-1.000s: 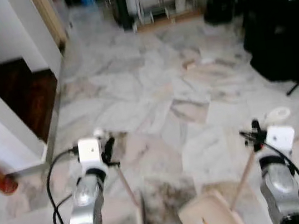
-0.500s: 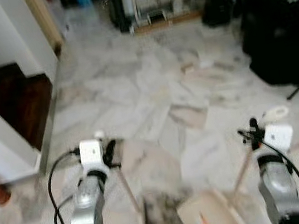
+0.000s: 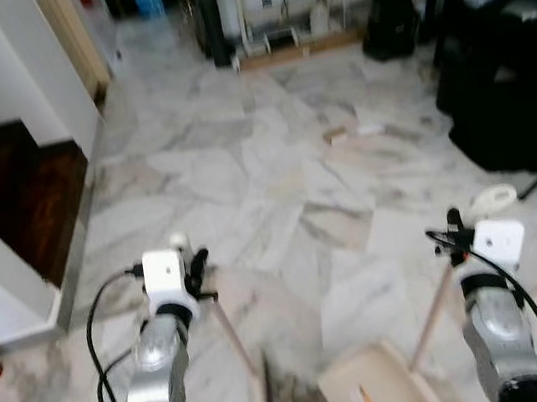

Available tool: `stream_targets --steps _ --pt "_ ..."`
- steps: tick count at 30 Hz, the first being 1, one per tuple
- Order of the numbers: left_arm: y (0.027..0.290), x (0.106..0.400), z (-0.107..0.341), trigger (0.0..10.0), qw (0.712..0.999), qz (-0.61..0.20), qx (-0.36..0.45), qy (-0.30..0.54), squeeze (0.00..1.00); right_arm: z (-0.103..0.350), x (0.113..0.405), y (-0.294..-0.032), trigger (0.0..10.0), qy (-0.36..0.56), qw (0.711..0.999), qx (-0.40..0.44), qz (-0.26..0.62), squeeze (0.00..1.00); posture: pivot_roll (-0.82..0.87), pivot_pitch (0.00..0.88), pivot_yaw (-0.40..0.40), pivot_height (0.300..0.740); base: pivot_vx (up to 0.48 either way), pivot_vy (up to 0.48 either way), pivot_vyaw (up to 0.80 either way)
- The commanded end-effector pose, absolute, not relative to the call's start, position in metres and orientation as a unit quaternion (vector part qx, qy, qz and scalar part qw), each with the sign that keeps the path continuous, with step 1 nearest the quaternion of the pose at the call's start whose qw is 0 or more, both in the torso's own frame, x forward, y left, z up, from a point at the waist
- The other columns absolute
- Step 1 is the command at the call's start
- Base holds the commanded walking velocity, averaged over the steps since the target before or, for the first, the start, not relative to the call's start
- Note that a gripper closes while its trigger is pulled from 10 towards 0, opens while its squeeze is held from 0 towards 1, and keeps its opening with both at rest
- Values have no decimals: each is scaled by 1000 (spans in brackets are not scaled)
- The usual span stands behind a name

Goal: Sweep floor

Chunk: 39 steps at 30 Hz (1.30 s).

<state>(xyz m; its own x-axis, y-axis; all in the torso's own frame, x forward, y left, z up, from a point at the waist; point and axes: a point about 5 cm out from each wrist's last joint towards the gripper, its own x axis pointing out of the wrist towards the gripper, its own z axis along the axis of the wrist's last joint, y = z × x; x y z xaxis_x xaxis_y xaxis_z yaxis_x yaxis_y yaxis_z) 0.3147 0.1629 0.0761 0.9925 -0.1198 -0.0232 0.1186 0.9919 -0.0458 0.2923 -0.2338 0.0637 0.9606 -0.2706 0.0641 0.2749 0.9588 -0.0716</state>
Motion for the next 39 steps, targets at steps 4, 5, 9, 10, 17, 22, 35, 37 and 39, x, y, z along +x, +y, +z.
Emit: stream_targets --steps 4,5,9,10,17,22,35,37,39 --pt "171 318 86 10000 999 -51 -7 -9 0 72 298 -227 10000 -46 990 -33 -129 0 -70 0 41 740 341 0 0" --pt "170 318 86 10000 999 -51 -7 -9 0 72 298 -227 10000 -46 990 -33 -129 0 -70 0 41 740 341 0 0" --pt "170 318 86 10000 999 -53 -8 -8 0 72 297 -228 10000 -46 990 -33 -130 0 -69 0 43 740 344 0 0" --pt "170 319 86 10000 999 -53 -8 -8 0 72 297 -228 10000 -46 990 -33 -130 0 -69 0 43 740 345 0 0" --pt "171 319 87 10000 999 -51 -6 -8 0 72 298 -228 10000 -46 990 -32 -131 0 -69 0 45 740 343 0 0" --pt "171 319 88 10000 999 -51 -6 -9 0 72 297 -227 10000 -46 990 -32 -128 0 -69 0 45 740 346 0 0" --pt "171 319 87 10000 999 -50 -6 -9 0 70 296 -225 10000 -43 991 -30 -121 0 -68 0 42 740 350 0 0" --pt "171 319 87 10000 999 -50 -6 -9 0 70 296 -225 10000 -42 991 -31 -120 0 -67 0 41 740 352 0 0" --pt "171 319 88 10000 999 -50 -7 -10 0 70 297 -225 10000 -42 991 -30 -120 0 -67 0 39 740 351 0 0"
